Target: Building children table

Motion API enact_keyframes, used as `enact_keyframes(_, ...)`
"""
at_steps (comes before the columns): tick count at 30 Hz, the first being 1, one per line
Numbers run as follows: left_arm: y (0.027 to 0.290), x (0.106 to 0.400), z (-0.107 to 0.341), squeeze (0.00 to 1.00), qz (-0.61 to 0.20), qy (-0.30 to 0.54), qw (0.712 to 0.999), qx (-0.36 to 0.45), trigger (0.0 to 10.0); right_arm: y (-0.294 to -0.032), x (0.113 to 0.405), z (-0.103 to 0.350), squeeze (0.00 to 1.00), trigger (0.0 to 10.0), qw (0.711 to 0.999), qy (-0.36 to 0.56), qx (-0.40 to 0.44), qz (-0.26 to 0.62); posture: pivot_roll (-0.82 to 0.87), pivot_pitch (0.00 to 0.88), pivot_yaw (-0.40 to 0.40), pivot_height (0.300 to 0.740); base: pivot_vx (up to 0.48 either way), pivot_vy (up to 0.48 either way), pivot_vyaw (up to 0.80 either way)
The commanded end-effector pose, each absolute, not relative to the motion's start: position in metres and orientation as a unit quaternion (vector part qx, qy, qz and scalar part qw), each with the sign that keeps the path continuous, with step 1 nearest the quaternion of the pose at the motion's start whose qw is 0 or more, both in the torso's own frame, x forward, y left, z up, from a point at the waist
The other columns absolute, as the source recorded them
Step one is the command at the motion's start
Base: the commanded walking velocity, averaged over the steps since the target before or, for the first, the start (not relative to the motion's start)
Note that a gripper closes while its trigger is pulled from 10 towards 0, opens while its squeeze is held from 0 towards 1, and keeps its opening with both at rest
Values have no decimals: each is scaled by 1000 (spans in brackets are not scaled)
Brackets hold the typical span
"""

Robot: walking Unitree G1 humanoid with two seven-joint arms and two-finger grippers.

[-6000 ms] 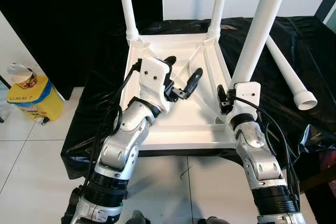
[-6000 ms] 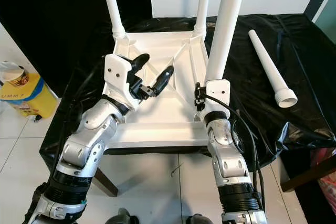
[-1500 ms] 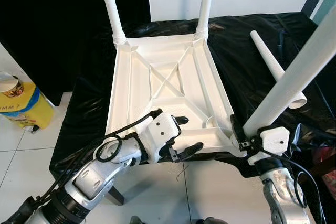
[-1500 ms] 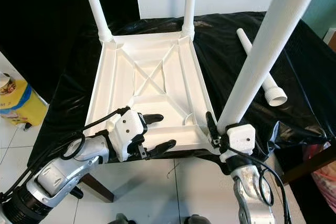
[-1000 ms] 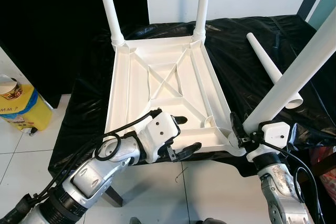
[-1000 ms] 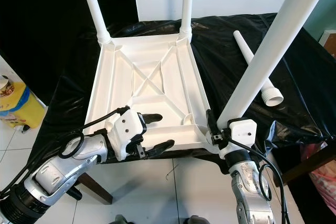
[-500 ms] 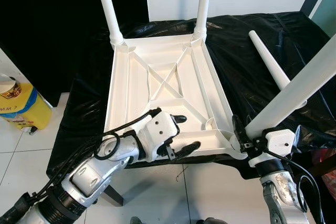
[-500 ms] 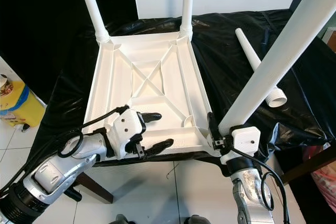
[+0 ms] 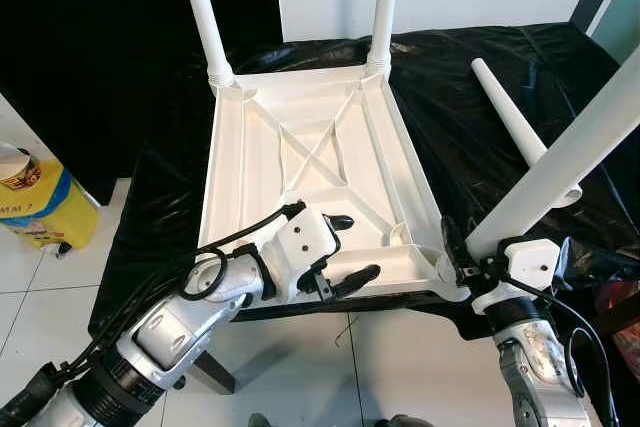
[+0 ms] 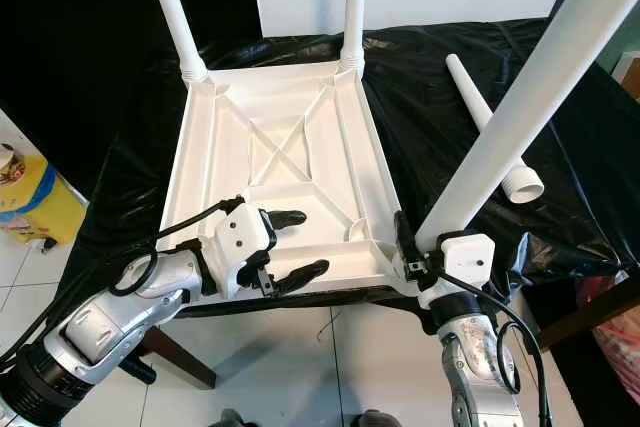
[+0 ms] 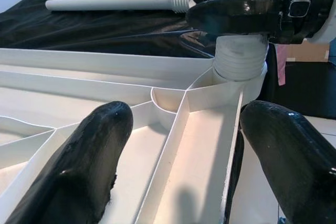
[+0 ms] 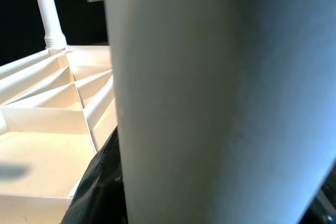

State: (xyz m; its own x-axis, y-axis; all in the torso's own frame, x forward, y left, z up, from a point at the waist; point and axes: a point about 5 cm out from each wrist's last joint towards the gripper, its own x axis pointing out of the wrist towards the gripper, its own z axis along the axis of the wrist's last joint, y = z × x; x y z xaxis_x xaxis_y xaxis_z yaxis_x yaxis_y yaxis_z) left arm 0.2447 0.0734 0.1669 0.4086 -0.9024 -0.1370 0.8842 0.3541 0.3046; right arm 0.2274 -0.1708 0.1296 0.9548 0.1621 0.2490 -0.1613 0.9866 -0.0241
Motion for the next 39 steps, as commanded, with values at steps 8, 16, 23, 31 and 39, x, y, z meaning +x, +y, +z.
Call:
enact_keyframes(8, 76, 241, 165, 0, -623, -11, 761, 181, 10000, -161, 237, 153, 0, 10000, 984, -154, 7, 92, -79, 97, 35, 740, 0, 0, 0)
enact_keyframes(16, 77, 244, 166, 0, -617, -12, 765, 184, 10000, -160, 241, 182, 0, 10000, 975, -202, 7, 87, -78, 97, 31, 740, 0, 0, 0)
enact_keyframes(23, 78, 253, 148, 0, -590, 9, 780, 208, 10000, -170, 244, 184, 0, 10000, 978, -202, -1, 60, -78, 97, 34, 740, 0, 0, 0)
enact_keyframes(31, 89, 283, 131, 0, -488, 30, 824, 287, 10000, -173, 246, 184, 0, 10000, 980, -193, -8, 50, -77, 98, 33, 740, 0, 0, 0)
enact_keyframes(39, 96, 300, 129, 0, -436, 39, 838, 325, 10000, -173, 247, 184, 0, 10000, 981, -190, -5, 47, -78, 98, 34, 740, 0, 0, 0)
